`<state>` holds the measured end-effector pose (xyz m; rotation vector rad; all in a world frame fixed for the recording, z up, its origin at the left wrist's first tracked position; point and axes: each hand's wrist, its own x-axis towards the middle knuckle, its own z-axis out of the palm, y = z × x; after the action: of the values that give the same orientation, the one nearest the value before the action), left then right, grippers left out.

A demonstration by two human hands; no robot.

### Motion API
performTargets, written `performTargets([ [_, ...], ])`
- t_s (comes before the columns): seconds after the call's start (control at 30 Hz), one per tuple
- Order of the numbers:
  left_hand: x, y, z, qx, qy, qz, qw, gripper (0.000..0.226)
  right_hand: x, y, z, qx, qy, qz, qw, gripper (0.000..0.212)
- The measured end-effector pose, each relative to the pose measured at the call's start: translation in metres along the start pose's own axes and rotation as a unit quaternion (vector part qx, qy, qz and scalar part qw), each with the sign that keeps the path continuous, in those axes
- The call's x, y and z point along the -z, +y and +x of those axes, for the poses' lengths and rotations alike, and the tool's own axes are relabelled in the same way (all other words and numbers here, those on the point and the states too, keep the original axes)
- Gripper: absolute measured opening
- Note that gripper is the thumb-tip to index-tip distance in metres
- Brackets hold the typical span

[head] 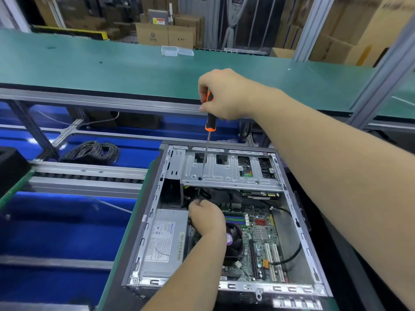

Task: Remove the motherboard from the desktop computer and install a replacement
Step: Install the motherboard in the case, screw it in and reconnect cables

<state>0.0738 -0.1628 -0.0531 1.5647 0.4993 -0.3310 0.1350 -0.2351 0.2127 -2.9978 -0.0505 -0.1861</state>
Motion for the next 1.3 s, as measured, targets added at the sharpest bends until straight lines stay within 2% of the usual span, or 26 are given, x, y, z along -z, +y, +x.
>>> performTargets([
  [0.13, 0.0, 0.005, 0.022, -0.046, 0.007, 0.068, 0.997, 0.051, 0.007, 0.001, 0.001, -0.007, -0.004, 0.009, 1.0, 0.016],
  [0.27, -0.002, 0.004, 0.045, -0.069, 0.019, 0.121, 0.99, 0.046, 0.007, 0.005, 0.002, -0.016, -0.009, 0.025, 1.0, 0.015],
  [0.5, -0.007, 0.001, 0.056, -0.023, 0.026, 0.049, 0.998, 0.018, 0.008, 0.007, 0.005, -0.024, -0.005, 0.033, 0.999, 0.015],
  [0.73, -0.012, 0.008, 0.065, 0.039, 0.054, -0.055, 0.996, 0.019, 0.011, 0.003, 0.005, -0.032, 0.001, 0.034, 0.999, 0.013],
  [0.8, -0.011, 0.006, 0.07, 0.046, 0.03, -0.005, 0.998, 0.023, 0.01, 0.001, 0.003, -0.03, 0.001, 0.025, 0.999, 0.013],
  [0.9, -0.007, 0.001, 0.065, 0.007, 0.023, 0.114, 0.993, 0.019, 0.009, -0.001, 0.001, -0.027, 0.015, 0.016, 0.999, 0.012],
  [0.97, -0.004, 0.001, 0.053, -0.048, -0.003, 0.275, 0.96, 0.022, 0.012, -0.003, -0.001, -0.029, 0.042, 0.017, 0.999, 0.018],
  [1.07, 0.004, 0.007, 0.029, -0.131, -0.093, 0.455, 0.876, 0.024, 0.018, -0.001, -0.006, -0.033, 0.106, 0.051, 0.993, 0.035],
  [1.1, 0.007, 0.011, 0.02, -0.17, -0.129, 0.496, 0.842, 0.022, 0.018, -0.002, -0.008, -0.033, 0.122, 0.073, 0.989, 0.038],
  [1.2, 0.02, 0.043, 0.003, -0.296, -0.21, 0.608, 0.706, 0.009, 0.012, -0.004, -0.016, -0.029, 0.153, 0.096, 0.983, 0.037],
  [1.27, 0.035, 0.072, 0.006, -0.35, -0.225, 0.649, 0.637, 0.015, 0.008, -0.008, -0.024, -0.024, 0.174, 0.115, 0.978, 0.037],
  [1.3, 0.044, 0.084, 0.012, -0.368, -0.225, 0.659, 0.616, 0.019, 0.008, -0.009, -0.028, -0.02, 0.188, 0.129, 0.974, 0.038],
])
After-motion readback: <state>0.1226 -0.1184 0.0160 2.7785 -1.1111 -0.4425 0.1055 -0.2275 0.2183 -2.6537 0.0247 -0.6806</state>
